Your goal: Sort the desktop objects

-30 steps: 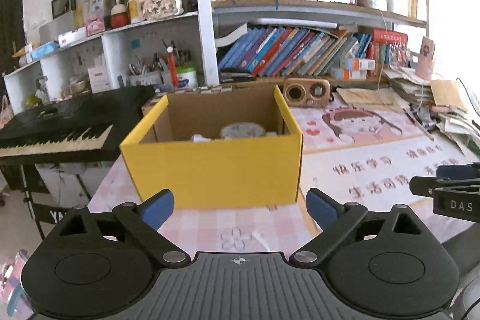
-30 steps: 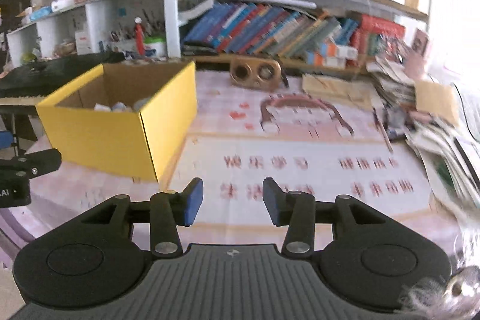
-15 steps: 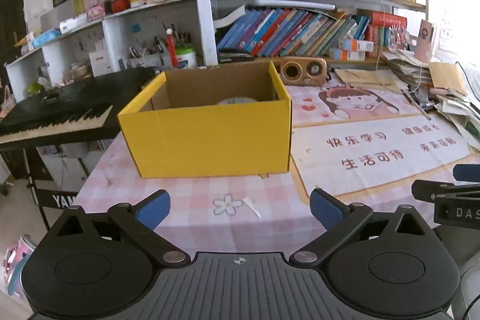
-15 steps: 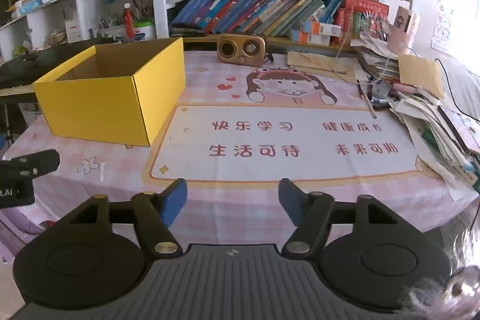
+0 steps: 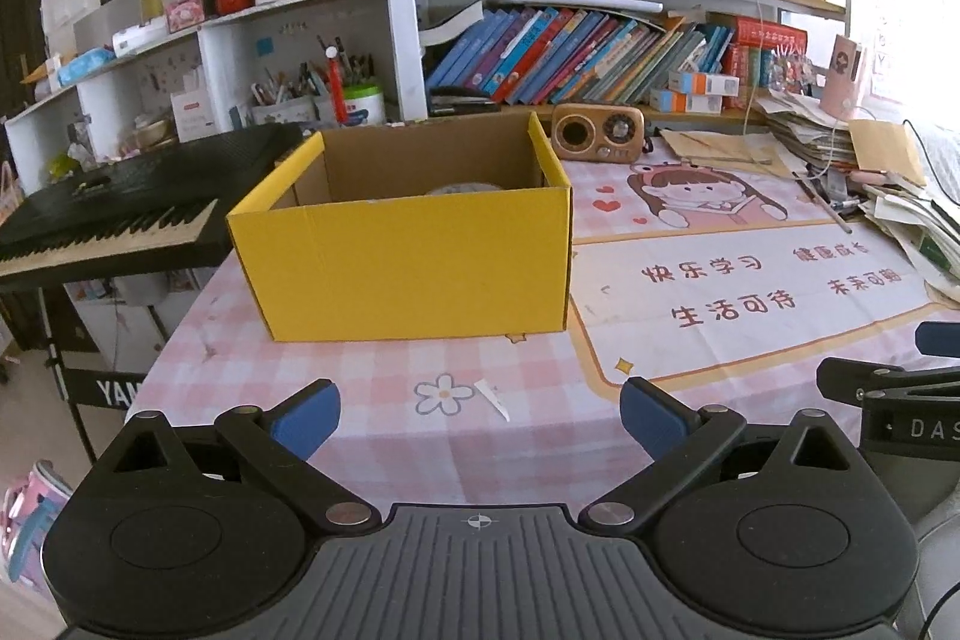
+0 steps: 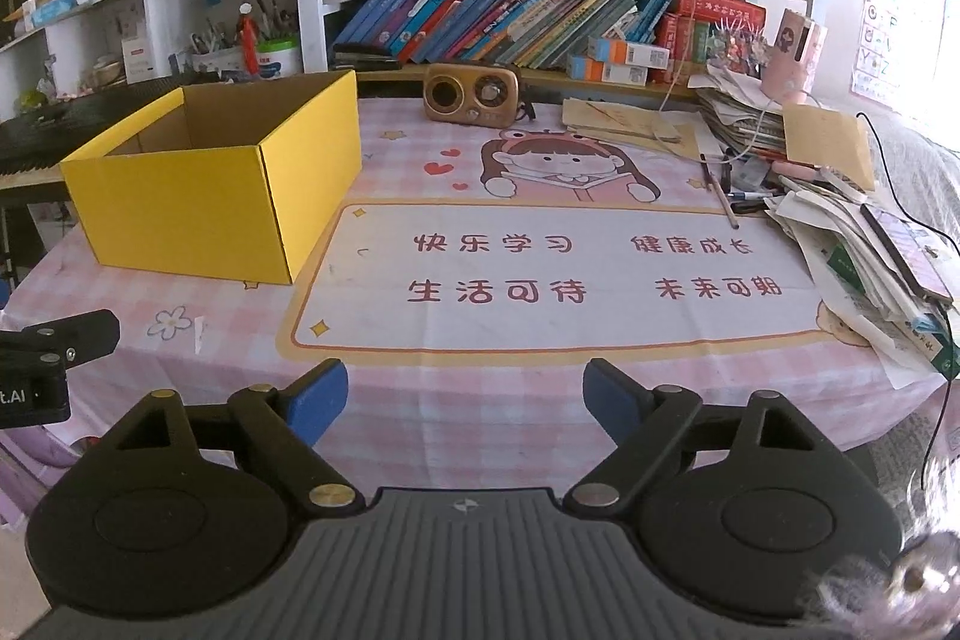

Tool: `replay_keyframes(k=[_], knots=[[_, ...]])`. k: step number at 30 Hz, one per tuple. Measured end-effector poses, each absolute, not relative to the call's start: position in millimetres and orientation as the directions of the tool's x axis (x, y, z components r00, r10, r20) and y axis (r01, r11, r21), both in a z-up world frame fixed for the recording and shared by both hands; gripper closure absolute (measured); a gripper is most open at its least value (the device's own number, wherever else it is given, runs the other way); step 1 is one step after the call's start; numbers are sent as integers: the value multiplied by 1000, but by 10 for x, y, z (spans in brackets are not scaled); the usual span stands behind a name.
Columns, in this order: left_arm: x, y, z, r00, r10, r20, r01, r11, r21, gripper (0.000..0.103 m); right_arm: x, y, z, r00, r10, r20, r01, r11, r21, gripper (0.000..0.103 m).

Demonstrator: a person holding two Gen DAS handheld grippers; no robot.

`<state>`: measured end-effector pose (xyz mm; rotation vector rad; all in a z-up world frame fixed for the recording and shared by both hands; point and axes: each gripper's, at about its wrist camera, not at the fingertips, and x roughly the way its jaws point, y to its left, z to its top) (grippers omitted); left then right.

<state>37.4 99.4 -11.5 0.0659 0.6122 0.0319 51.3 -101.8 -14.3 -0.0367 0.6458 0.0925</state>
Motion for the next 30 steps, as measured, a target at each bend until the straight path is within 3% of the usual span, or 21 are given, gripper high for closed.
replay_keyframes(k=[30], knots=[[424, 959, -192, 790, 43, -612, 8, 997, 81, 2, 537, -1020, -205, 776, 67, -627, -104, 994, -23, 15]])
